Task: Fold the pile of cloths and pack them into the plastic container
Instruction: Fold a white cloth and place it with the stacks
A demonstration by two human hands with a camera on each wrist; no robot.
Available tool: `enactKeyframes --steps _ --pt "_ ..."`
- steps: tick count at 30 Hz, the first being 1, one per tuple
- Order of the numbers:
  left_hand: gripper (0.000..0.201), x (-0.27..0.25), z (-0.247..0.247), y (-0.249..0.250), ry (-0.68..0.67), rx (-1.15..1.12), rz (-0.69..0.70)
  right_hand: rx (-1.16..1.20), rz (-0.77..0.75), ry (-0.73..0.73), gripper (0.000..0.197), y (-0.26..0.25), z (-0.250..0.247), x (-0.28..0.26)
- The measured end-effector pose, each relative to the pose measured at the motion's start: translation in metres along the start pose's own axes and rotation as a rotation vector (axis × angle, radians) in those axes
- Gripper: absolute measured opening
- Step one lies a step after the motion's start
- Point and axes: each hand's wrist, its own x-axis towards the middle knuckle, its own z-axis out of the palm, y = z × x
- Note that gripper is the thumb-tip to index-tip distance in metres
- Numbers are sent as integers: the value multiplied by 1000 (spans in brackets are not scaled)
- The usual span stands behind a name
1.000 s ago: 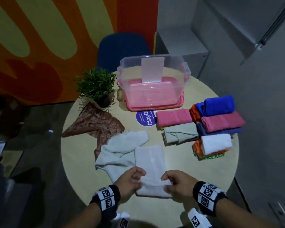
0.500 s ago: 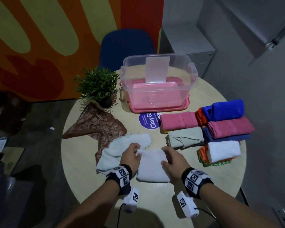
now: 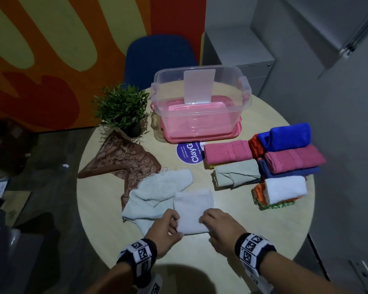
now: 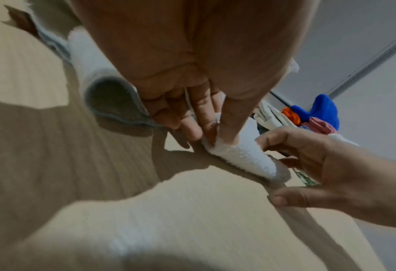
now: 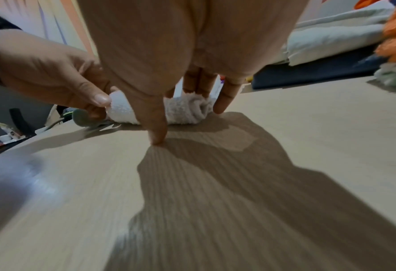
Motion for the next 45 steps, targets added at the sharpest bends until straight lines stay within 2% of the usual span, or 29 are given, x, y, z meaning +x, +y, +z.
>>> enactKeyframes --steps 6,8,10,11,14,15,17,20,22,27,31,35,38,42,45 --pt "23 1 3 -5 15 158 -136 105 40 130 37 0 4 5" --pt "23 1 0 0 59 258 -46 131 75 162 31 -2 0 6" --pt "27 2 -2 7 164 430 151 132 91 134 29 -4 -7 8" --pt "34 4 -1 11 167 519 248 129 94 101 29 -4 -11 10" --pt "57 13 1 16 -6 737 388 148 147 10 30 -3 -20 12" --pt "56 17 2 15 -58 777 413 157 171 -17 28 -3 -22 13" --pt "43 24 2 8 -56 756 436 216 221 -58 22 -1 -25 14" --pt "28 27 -2 9 67 464 321 335 306 -35 18 4 -29 16" --pt "23 33 -7 18 95 378 223 362 341 -18 19 5 -30 19" --pt "27 54 -8 30 69 379 121 449 368 37 20 1 -35 26" --pt "25 61 -8 32 106 401 63 443 341 -12 40 0 -44 26" --pt "24 59 -6 30 107 342 69 386 372 -49 21 9 -43 31" --pt "14 59 -6 24 146 277 43 369 411 -51 12 13 -42 37" --pt "14 68 -3 22 150 320 21 369 463 6 15 9 -39 43" --pt "22 73 -5 26 77 486 11 368 492 30 23 7 -35 45"
